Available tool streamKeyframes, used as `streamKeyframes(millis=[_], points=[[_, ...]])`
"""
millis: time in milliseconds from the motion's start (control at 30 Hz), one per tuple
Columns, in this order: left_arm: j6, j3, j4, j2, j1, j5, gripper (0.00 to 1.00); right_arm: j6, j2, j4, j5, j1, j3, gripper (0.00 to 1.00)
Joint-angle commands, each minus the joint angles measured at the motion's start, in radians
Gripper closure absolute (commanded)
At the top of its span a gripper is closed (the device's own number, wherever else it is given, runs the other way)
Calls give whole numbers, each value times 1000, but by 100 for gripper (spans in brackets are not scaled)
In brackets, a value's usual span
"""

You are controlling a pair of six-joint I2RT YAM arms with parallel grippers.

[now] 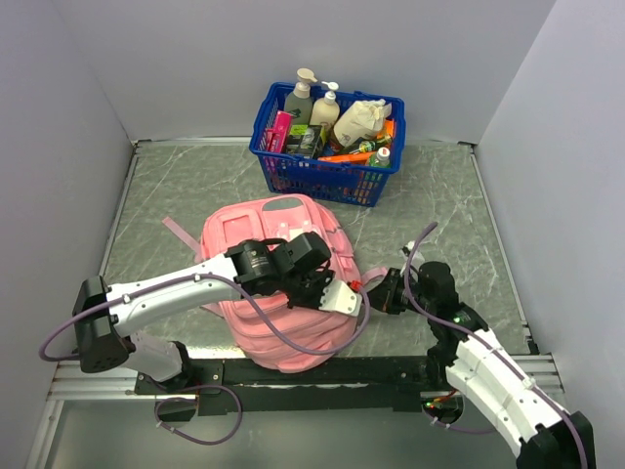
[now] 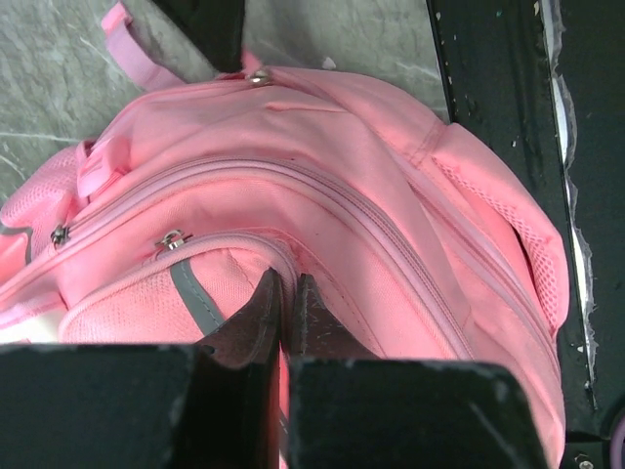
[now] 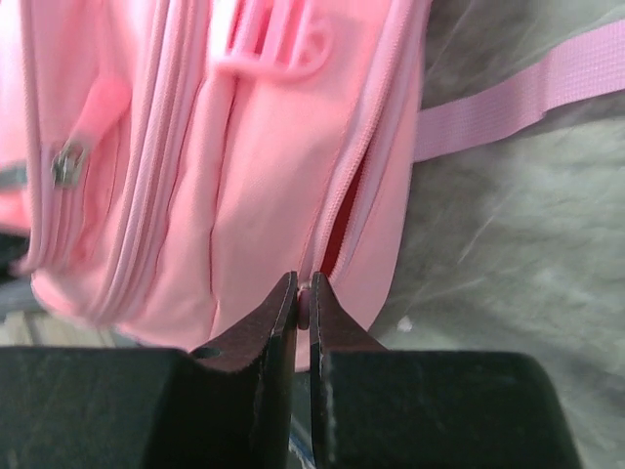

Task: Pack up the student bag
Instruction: Unzip the student bag at the center of the board.

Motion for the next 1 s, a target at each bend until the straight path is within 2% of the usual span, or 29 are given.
streamKeyframes(millis=[0,167,200,233,300,333,400,467,533,567,600,667,767,967], points=[[34,59,-140,-16,-18,203,99,-29,89,28,310,-49,102,100],[41,7,-151,-51,-40,205,99,-19,138,148,238,-83,99,100],[33,-1,-134,-56,-40,166,99,-15,139,183,209,-83,93,100],[22,-7,-110,-59,-40,123,95,-10,139,194,153,-83,86,100],[-60,-15,20,-64,-40,20,79,4,132,203,117,-83,61,100],[-87,-10,62,-65,-35,-104,63,8,126,205,88,-81,52,100],[-148,18,143,-61,-31,-193,49,16,104,204,68,-81,35,100],[-171,74,139,-47,-29,-202,38,17,86,204,45,-81,26,100],[-156,111,90,-47,-32,-148,35,11,83,190,37,-83,32,100],[-119,134,70,-53,-37,-70,24,10,83,190,22,-83,32,100],[-108,140,55,-53,-63,-60,18,8,83,193,11,-81,33,100],[-116,169,12,-6,-98,-77,15,8,87,205,-12,-83,30,100],[-189,182,5,93,-132,-102,19,16,81,207,-29,-80,21,100],[-243,-1,220,128,-160,-207,23,11,61,207,-52,-81,18,100]])
